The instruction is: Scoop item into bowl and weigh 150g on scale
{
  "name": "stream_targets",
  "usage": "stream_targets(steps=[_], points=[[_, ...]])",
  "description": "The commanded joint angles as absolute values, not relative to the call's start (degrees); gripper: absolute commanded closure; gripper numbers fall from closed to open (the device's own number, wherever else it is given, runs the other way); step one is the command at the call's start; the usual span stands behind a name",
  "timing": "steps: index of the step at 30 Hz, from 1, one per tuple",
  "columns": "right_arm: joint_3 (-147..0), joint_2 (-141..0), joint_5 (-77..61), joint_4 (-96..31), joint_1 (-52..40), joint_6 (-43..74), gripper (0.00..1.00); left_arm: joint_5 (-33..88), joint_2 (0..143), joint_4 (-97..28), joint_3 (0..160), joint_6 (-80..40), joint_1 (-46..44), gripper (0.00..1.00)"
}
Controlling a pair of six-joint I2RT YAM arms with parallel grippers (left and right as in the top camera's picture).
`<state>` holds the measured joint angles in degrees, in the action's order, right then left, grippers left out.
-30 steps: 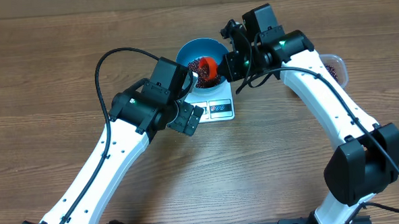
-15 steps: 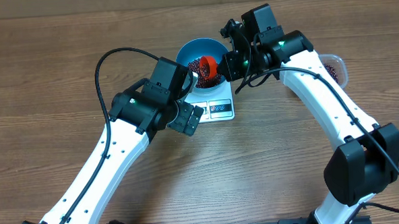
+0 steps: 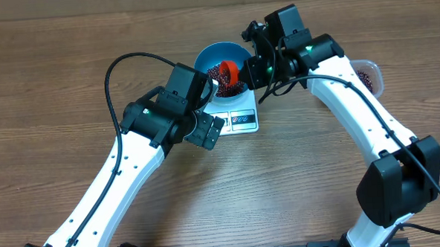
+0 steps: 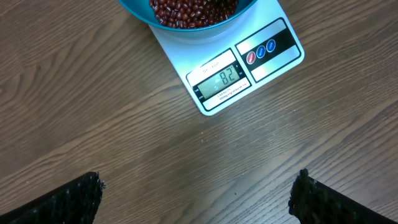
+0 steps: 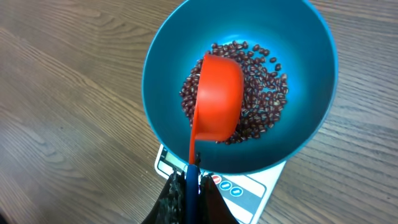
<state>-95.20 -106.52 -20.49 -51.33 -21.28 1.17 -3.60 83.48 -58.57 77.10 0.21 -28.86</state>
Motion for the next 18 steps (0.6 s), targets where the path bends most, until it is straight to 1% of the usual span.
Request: stream_targets(steps=[1,4,9,13,18], points=[[-97.23,-105.45,-16.86,-50.48,-21.52,5.19,0.96,-2.94,82.78,-58.48,76.86,1.13,-28.88,0.01],[-97.23,-105.45,-16.12,-50.48,-21.52,6.35,0.96,-2.94,82.78,-58.48,76.86,1.13,-28.88,0.0],[-97.23,-105.45,-16.78,-51.55,-22.7,1.98,0.96,-2.94,82.78,-58.48,76.86,1.13,-28.88,0.0],[-97.23,-105.45,-13.72,-51.29,-23.14,2.02,0.96,-2.94,82.78,-58.48,76.86,1.1,-28.88,0.0],[-97.25,-105.43,-13.52,-50.43,-23.14,1.37,0.96,-2.94,82.78,-58.48,76.86,1.13,-28.88,0.0]])
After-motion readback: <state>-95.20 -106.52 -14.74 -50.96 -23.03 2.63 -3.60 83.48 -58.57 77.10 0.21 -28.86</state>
